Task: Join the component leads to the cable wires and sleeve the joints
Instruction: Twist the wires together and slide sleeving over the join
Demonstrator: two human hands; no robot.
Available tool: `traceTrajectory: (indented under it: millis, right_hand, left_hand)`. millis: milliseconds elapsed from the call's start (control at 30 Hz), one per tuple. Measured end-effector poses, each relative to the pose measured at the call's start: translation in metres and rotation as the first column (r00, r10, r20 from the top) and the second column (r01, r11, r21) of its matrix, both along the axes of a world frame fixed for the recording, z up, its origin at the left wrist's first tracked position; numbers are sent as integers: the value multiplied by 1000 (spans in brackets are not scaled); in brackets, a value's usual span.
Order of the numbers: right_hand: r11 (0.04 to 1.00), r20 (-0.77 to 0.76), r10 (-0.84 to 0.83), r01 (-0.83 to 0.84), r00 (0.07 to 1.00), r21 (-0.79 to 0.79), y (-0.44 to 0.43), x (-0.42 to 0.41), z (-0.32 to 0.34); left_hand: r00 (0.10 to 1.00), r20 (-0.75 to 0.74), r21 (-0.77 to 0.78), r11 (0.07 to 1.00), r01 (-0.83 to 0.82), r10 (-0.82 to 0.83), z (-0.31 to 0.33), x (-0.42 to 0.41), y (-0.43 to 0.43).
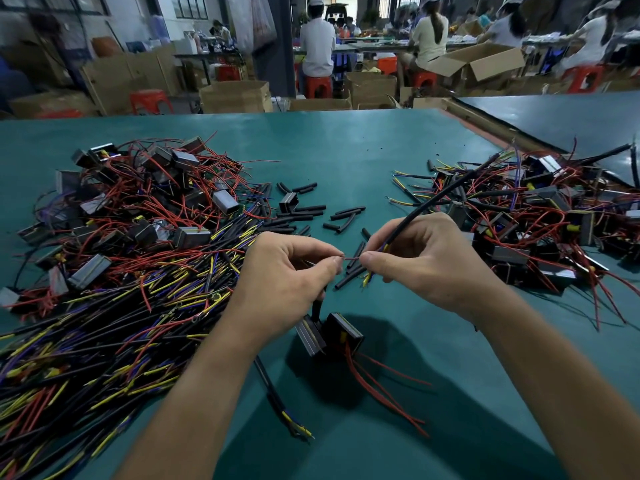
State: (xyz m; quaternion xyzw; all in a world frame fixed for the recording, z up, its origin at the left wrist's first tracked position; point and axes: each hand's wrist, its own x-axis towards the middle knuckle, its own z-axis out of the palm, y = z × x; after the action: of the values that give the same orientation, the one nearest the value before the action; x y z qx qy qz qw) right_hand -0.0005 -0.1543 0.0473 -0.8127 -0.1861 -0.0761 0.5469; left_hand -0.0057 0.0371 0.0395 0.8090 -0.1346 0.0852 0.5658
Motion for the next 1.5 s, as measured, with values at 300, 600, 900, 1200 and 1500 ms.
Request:
traceTrajectory:
  millis: [300, 600, 900, 1200, 1500]
  right_hand:
    - [999, -27, -23, 22, 999, -32, 5, 1, -5]
    - [998, -95, -29, 24, 995, -54, 8, 0, -6]
    - [1000, -42, 27, -27, 999, -3, 9, -3, -3]
    - [999, 24, 32, -32, 999, -29, 8, -1, -6]
    - [999, 2, 35, -35, 999, -18, 5, 0, -6]
  left_hand:
    - [987, -141, -204, 978, 46, -76, 2, 1, 1]
    - [986, -133, -186, 980, 74, -100, 0, 1, 0]
    - [989, -132, -174, 984, 41, -64, -4, 4, -2]
    - [981, -151, -138, 985, 104, -124, -4, 3, -2]
    - [983, -103, -120, 983, 139, -151, -3, -2, -5]
